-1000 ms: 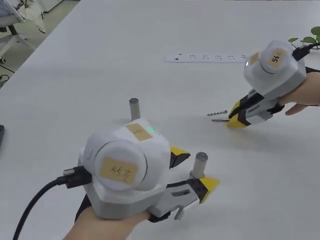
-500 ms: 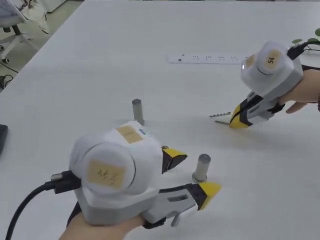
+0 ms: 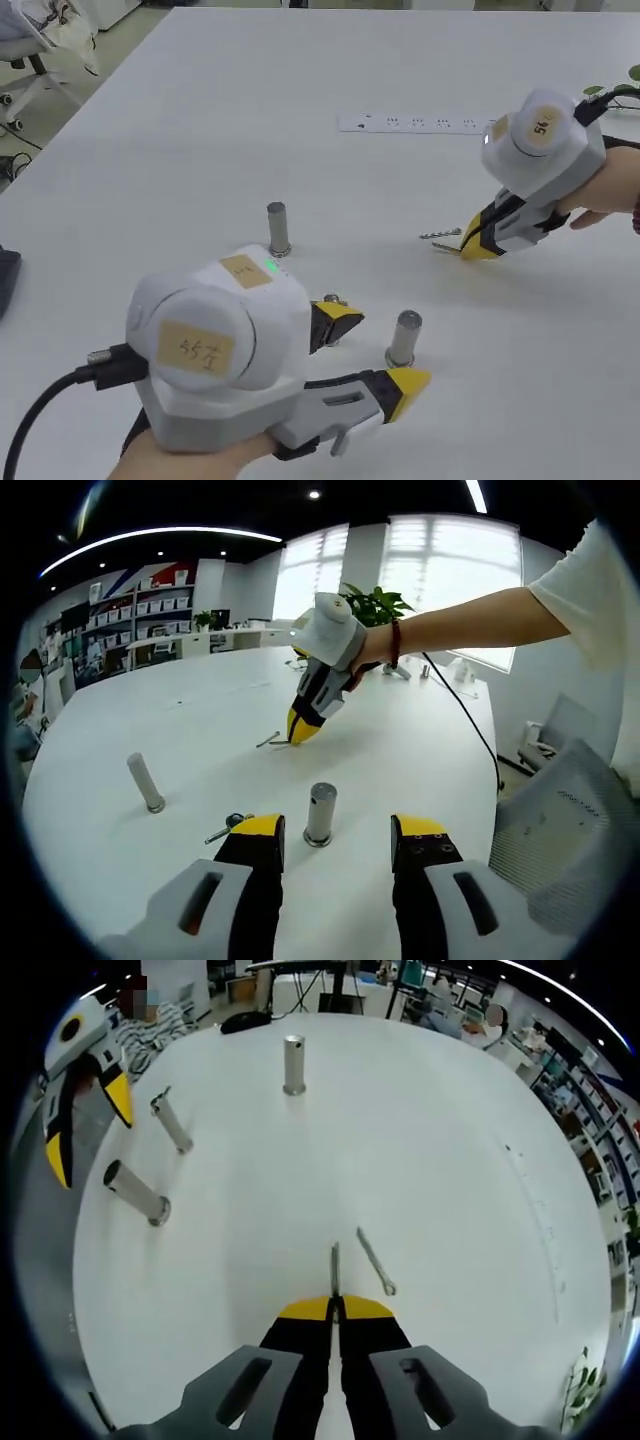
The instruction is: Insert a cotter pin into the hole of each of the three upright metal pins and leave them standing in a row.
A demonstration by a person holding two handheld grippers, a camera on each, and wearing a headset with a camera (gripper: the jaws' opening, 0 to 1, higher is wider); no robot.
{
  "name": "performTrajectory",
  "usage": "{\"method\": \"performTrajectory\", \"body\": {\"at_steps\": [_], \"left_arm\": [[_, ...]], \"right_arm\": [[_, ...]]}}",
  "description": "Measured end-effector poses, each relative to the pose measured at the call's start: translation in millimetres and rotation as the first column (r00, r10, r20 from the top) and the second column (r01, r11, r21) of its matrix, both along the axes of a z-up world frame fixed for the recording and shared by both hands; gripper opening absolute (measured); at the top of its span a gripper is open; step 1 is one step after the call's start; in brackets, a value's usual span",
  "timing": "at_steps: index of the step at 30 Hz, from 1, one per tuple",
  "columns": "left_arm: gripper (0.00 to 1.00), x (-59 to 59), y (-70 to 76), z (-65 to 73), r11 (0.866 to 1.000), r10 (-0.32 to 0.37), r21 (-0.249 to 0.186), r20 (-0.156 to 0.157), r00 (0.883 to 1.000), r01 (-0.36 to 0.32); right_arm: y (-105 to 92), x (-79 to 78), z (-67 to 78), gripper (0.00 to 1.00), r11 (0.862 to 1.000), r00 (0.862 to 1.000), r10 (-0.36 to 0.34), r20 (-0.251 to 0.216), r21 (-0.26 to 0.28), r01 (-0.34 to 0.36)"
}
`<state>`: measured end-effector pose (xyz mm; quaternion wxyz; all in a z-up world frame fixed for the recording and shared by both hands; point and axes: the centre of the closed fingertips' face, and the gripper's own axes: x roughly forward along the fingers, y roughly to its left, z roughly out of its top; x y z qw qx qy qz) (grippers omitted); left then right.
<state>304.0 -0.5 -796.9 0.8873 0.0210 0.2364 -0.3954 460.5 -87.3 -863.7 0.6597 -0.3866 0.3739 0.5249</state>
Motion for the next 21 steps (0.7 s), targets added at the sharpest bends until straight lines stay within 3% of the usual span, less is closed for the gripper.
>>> {"method": "performTrajectory", "body": {"at_steps": [12, 21], "left_arm": [[0.41, 0.6, 3.1, 5.0, 1.0, 0.003, -0.008, 0.005, 1.0, -0.003], [0.38, 2.8, 6.3, 11.5, 1.0, 0.008, -0.016, 0.007, 1.0, -0.008]], "right_arm": [[1.1, -11.2, 17.0, 0.02, 1.0, 0.998, 0.024, 0.053, 0.003, -0.024], [11.3, -26.1, 34.4, 0.02, 0.997, 0.992, 0.078, 0.102, 0.008, -0.08]]}}
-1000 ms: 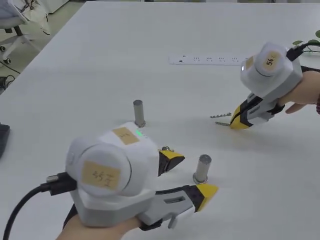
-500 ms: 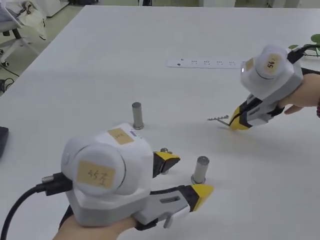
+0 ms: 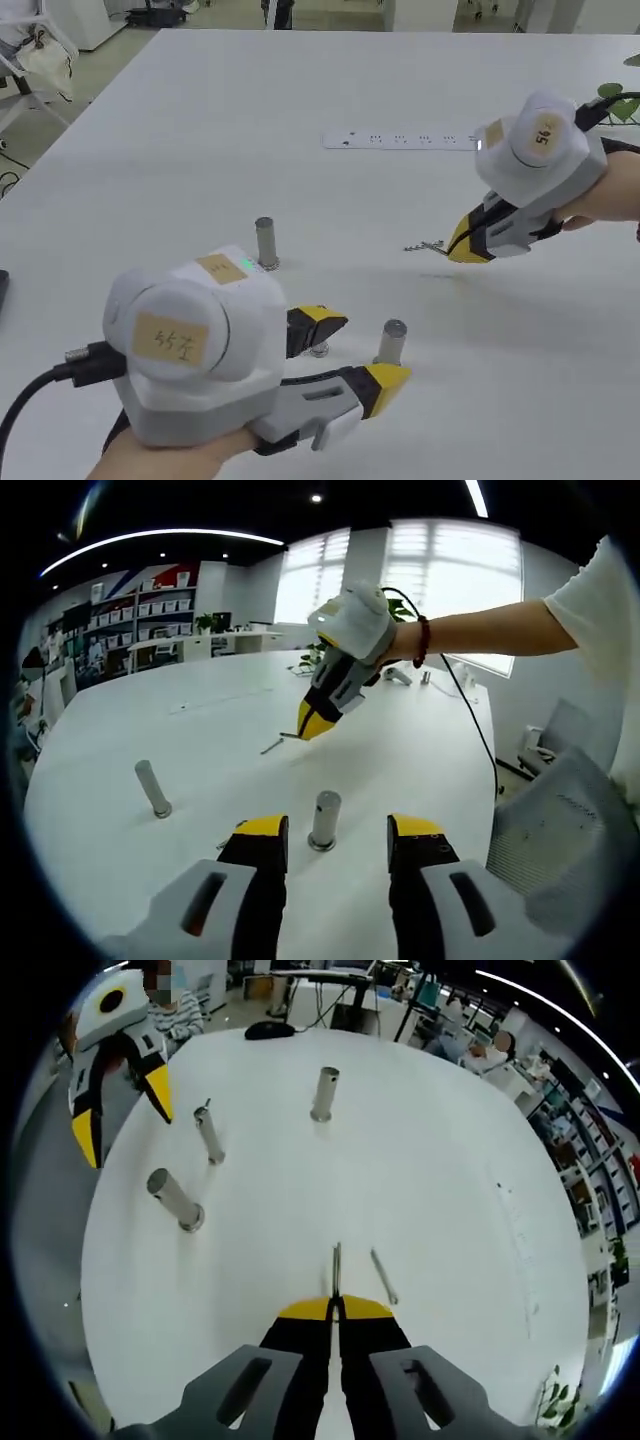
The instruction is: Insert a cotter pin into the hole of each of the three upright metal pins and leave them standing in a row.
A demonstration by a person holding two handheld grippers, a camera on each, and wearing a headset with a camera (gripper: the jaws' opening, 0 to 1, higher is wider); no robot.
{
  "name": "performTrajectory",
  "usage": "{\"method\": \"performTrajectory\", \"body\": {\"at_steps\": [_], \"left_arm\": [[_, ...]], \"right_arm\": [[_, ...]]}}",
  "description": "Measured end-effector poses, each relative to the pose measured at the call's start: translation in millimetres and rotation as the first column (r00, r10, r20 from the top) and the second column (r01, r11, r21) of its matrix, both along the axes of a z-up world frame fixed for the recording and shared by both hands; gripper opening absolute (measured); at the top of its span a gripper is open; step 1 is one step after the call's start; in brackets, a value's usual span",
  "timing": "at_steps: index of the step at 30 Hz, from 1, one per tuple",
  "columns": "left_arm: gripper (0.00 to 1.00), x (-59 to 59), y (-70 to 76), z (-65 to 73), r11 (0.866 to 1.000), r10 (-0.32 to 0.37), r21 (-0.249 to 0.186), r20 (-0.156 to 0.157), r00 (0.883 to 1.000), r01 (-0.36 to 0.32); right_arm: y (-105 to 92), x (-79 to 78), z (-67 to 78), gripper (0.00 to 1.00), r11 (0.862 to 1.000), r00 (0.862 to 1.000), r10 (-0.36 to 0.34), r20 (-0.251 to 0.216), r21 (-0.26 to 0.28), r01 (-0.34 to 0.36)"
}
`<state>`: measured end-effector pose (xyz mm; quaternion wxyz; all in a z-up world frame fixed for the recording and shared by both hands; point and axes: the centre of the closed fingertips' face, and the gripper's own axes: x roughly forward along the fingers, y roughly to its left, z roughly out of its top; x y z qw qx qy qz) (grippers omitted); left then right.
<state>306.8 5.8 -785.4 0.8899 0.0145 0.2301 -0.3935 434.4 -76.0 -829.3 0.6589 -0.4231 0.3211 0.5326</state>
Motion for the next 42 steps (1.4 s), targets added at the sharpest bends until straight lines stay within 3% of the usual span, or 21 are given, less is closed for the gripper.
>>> {"method": "performTrajectory", "body": {"at_steps": [5, 7, 18, 20, 25, 28, 33, 42], "left_arm": [[0.36, 4.1, 4.1, 3.9, 1.0, 0.019, -0.018, -0.012, 1.0, -0.019], [0.35, 6.1, 5.5, 6.9, 0.999, 0.026, -0.025, -0.013, 1.0, -0.026], [0.3, 15.8, 8.1, 21.1, 0.997, 0.045, -0.067, -0.025, 0.999, -0.046], [0.29, 17.0, 8.0, 23.0, 0.996, 0.047, -0.076, -0.03, 0.998, -0.049], [0.27, 19.8, 6.6, 26.6, 0.993, 0.049, -0.106, -0.054, 0.997, -0.055], [0.26, 20.8, 4.8, 27.3, 0.989, 0.054, -0.132, -0.084, 0.995, -0.065], [0.24, 23.2, 2.6, 28.5, 0.979, 0.065, -0.185, -0.139, 0.988, -0.09], [0.17, 27.5, 0.0, 34.9, 0.958, 0.078, -0.257, -0.198, 0.977, -0.128]], "right_arm": [[10.8, -14.6, 15.1, 0.02, 0.999, 0.999, 0.041, 0.023, 0.024, -0.041], [12.6, -12.5, 18.2, 0.02, 0.998, 0.998, 0.059, 0.035, 0.035, -0.06], [36.1, -51.1, 50.1, 0.02, 0.986, 0.985, 0.147, 0.093, 0.071, -0.153], [37.9, -51.8, 51.3, 0.02, 0.983, 0.982, 0.159, 0.1, 0.075, -0.167], [46.9, -66.1, 58.9, 0.02, 0.976, 0.976, 0.187, 0.111, 0.093, -0.197], [50.4, -70.5, 61.4, 0.02, 0.971, 0.971, 0.206, 0.123, 0.096, -0.218], [56.4, -78.9, 65.2, 0.02, 0.963, 0.963, 0.233, 0.137, 0.104, -0.248], [63.5, -94.6, 71.0, 0.02, 0.954, 0.953, 0.264, 0.15, 0.104, -0.28]]}}
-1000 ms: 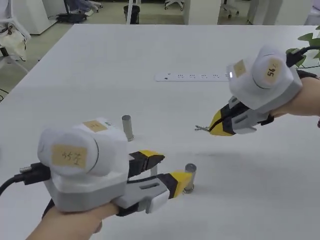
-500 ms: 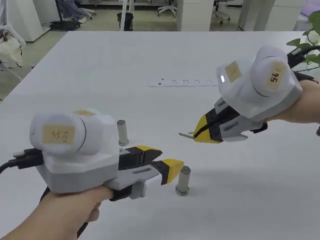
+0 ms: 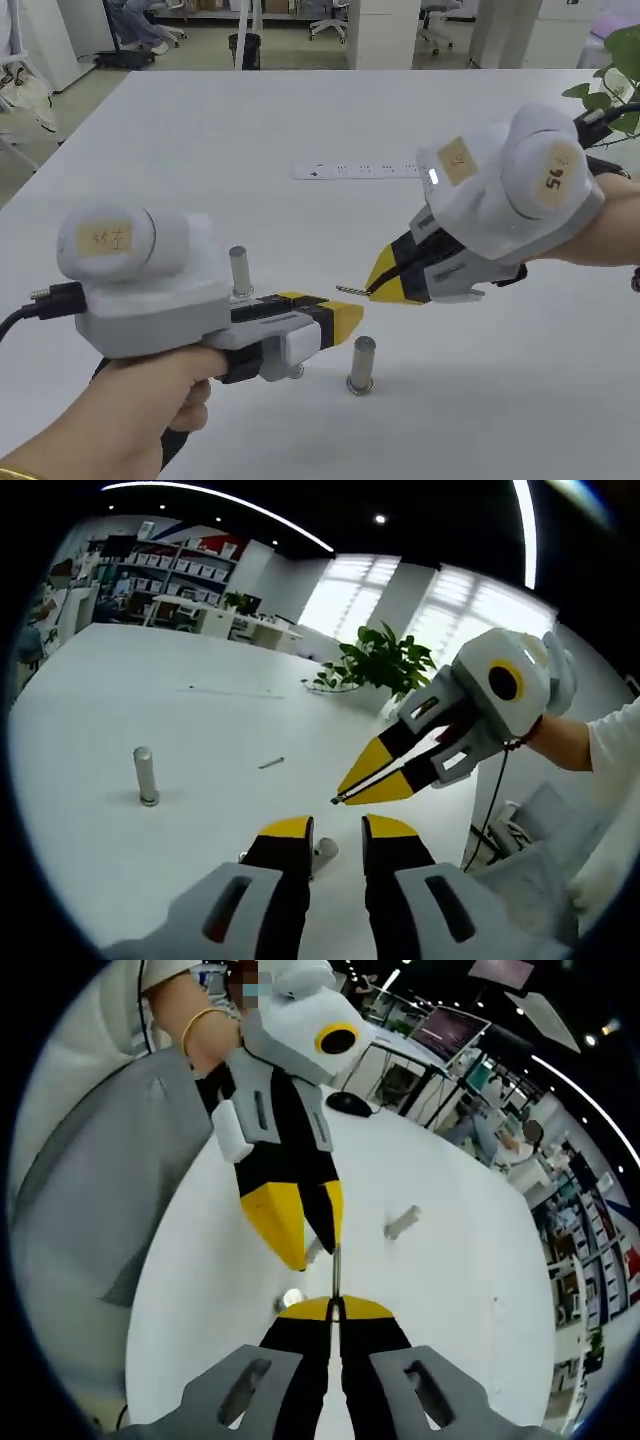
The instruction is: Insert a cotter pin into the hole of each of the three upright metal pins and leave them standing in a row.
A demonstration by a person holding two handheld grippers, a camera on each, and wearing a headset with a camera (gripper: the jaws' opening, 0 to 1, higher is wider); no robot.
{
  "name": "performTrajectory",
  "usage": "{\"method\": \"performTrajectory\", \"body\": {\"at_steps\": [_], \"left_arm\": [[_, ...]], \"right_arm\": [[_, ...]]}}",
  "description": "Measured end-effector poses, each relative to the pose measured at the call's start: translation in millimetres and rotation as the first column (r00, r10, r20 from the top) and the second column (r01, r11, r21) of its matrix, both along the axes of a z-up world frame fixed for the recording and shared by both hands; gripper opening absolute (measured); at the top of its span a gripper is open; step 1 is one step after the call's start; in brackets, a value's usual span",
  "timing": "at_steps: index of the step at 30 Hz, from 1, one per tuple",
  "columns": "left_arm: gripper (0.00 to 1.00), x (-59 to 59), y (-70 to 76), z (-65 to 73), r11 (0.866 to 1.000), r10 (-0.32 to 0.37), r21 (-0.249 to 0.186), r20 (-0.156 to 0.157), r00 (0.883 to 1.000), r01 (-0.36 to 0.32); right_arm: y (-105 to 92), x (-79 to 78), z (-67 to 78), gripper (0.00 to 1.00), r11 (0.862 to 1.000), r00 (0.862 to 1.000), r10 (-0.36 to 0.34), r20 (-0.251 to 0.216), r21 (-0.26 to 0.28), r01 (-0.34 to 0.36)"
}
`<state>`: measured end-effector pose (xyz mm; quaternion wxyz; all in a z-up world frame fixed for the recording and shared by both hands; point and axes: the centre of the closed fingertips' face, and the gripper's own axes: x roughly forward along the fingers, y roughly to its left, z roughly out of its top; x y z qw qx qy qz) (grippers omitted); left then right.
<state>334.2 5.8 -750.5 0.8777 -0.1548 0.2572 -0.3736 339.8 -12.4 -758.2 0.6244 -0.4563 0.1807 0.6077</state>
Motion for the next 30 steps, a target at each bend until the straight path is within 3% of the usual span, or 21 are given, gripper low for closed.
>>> {"method": "performTrajectory", "body": {"at_steps": [13, 20, 23, 30], "left_arm": [[0.08, -2.4, -6.2, 7.4, 0.995, 0.012, -0.097, -0.052, 0.999, -0.017], [0.01, -3.0, -5.9, 8.1, 0.993, 0.024, -0.116, -0.069, 0.997, -0.032], [0.01, -3.8, -6.2, 8.7, 0.993, 0.016, -0.117, -0.064, 0.998, -0.023], [0.01, -5.5, -6.6, 7.4, 0.998, -0.023, -0.067, -0.013, 1.0, 0.022]], "right_arm": [[4.9, -9.9, 4.3, 0.02, 1.0, 0.999, 0.029, 0.015, 0.003, -0.029], [6.0, -14.6, 5.7, 0.02, 0.999, 0.999, 0.031, 0.016, 0.006, -0.031], [6.3, -15.4, 6.1, 0.02, 0.999, 0.999, 0.031, 0.018, 0.007, -0.031], [7.5, -17.9, 3.7, 0.03, 1.0, 1.0, 0.026, 0.011, 0.005, -0.026]]}}
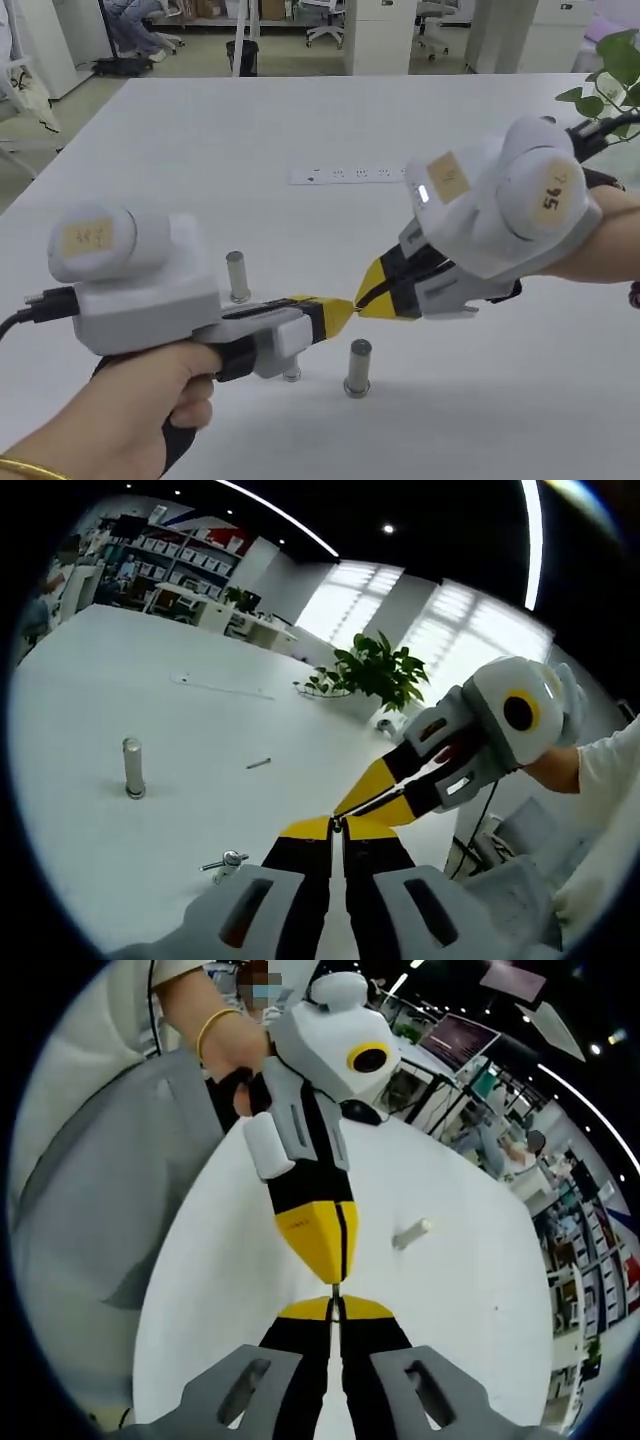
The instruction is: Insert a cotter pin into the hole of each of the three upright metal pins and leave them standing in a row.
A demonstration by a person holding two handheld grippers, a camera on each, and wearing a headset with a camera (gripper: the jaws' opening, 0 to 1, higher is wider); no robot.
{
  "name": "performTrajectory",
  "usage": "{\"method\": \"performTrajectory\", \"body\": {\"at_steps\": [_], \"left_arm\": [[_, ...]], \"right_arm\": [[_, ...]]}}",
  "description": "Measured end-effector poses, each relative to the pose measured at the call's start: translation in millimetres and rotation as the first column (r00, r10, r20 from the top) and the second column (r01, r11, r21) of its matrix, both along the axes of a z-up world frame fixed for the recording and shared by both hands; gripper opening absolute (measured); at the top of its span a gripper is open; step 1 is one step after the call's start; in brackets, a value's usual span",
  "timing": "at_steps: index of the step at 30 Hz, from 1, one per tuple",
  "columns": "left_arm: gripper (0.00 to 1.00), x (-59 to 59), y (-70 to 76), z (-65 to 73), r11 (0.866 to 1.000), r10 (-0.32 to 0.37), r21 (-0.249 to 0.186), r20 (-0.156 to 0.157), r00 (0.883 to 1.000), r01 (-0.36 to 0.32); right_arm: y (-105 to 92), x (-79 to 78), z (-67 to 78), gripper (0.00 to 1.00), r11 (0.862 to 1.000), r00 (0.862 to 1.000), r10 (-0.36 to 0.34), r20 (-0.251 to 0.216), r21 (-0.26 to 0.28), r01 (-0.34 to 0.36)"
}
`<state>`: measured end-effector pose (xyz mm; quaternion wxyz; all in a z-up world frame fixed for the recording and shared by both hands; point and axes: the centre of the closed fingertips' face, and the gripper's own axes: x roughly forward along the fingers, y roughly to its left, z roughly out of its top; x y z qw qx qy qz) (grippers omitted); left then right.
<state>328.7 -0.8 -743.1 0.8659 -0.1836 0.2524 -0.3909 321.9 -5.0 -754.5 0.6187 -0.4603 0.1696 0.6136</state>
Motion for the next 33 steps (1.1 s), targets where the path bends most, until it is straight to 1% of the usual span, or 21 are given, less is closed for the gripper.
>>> {"method": "performTrajectory", "body": {"at_steps": [1, 5, 7, 10, 11, 14, 16, 19, 20, 22, 24, 25, 26, 27, 30, 33], "left_arm": [[0.01, -1.2, -0.5, -0.5, 1.0, -0.01, 0.011, 0.008, 1.0, 0.01], [0.0, 0.4, 0.6, 0.7, 0.999, -0.015, 0.029, 0.038, 0.999, 0.014], [0.0, 1.6, 1.3, 1.1, 0.999, -0.016, 0.034, 0.047, 0.999, 0.015], [0.0, 2.1, 1.2, 0.8, 0.999, -0.025, 0.045, 0.057, 0.998, 0.022], [0.0, 2.2, 1.4, 0.6, 0.998, -0.027, 0.05, 0.063, 0.998, 0.023], [0.0, 1.5, 2.3, -1.5, 0.996, -0.044, 0.082, 0.085, 0.995, 0.037], [0.0, 0.8, 2.4, -2.3, 0.994, -0.054, 0.095, 0.096, 0.994, 0.045], [0.0, -2.3, 2.8, -4.1, 0.99, -0.078, 0.123, 0.116, 0.99, 0.064], [0.0, -3.4, 2.6, -4.6, 0.989, -0.086, 0.132, 0.122, 0.989, 0.07], [0.0, -5.2, 2.5, -5.5, 0.986, -0.101, 0.147, 0.132, 0.986, 0.081], [0.0, -5.6, 2.9, -6.4, 0.983, -0.112, 0.16, 0.14, 0.984, 0.089], [0.0, -6.4, 2.6, -6.5, 0.981, -0.123, 0.168, 0.15, 0.981, 0.097], [0.0, -7.0, 2.2, -6.3, 0.979, -0.131, 0.173, 0.157, 0.979, 0.103], [0.0, -8.5, 1.6, -5.8, 0.977, -0.143, 0.182, 0.168, 0.976, 0.111], [0.0, -11.4, 0.0, -5.2, 0.971, -0.17, 0.2, 0.183, 0.968, 0.132], [0.0, -15.2, -1.6, -5.2, 0.961, -0.206, 0.226, 0.199, 0.958, 0.16]], "right_arm": [[-0.1, -1.0, -0.7, 0.03, 1.0, 1.0, -0.005, -0.011, -0.001, 0.005], [0.8, -0.3, -0.1, 0.03, 0.999, 0.999, -0.024, -0.027, 0.021, 0.025], [1.1, 0.5, 0.3, 0.04, 0.999, 0.999, -0.026, -0.029, 0.029, 0.026], [1.0, 0.0, 0.4, 0.05, 0.998, 0.998, -0.034, -0.054, 0.042, 0.037], [1.4, -0.2, 1.1, 0.05, 0.997, 0.997, -0.043, -0.066, 0.053, 0.046], [0.7, -2.4, 3.6, 0.1, 0.993, 0.99, -0.069, -0.123, 0.083, 0.079], [-0.5, -2.7, 5.0, 0.11, 0.991, 0.986, -0.077, -0.147, 0.094, 0.091], [-2.7, -3.5, 4.8, 0.12, 0.984, 0.969, -0.108, -0.22, 0.112, 0.136], [-1.7, -5.4, 6.5, 0.14, 0.979, 0.96, -0.125, -0.25, 0.126, 0.161], [-3.4, -6.5, 7.0, 0.15, 0.975, 0.949, -0.135, -0.286, 0.134, 0.179], [-5.6, -6.9, 5.9, 0.15, 0.975, 0.946, -0.134, -0.295, 0.132, 0.179], [-7.3, -7.7, 4.6, 0.15, 0.974, 0.94, -0.14, -0.31, 0.128, 0.187], [-8.2, -8.4, 3.7, 0.15, 0.974, 0.938, -0.14, -0.318, 0.127, 0.189], [-9.6, -10.3, 2.3, 0.15, 0.974, 0.932, -0.14, -0.335, 0.123, 0.191], [-11.3, -14.2, 0.0, 0.15, 0.975, 0.925, -0.132, -0.357, 0.121, 0.186], [-12.3, -18.9, -2.4, 0.16, 0.977, 0.916, -0.119, -0.382, 0.12, 0.177]]}}
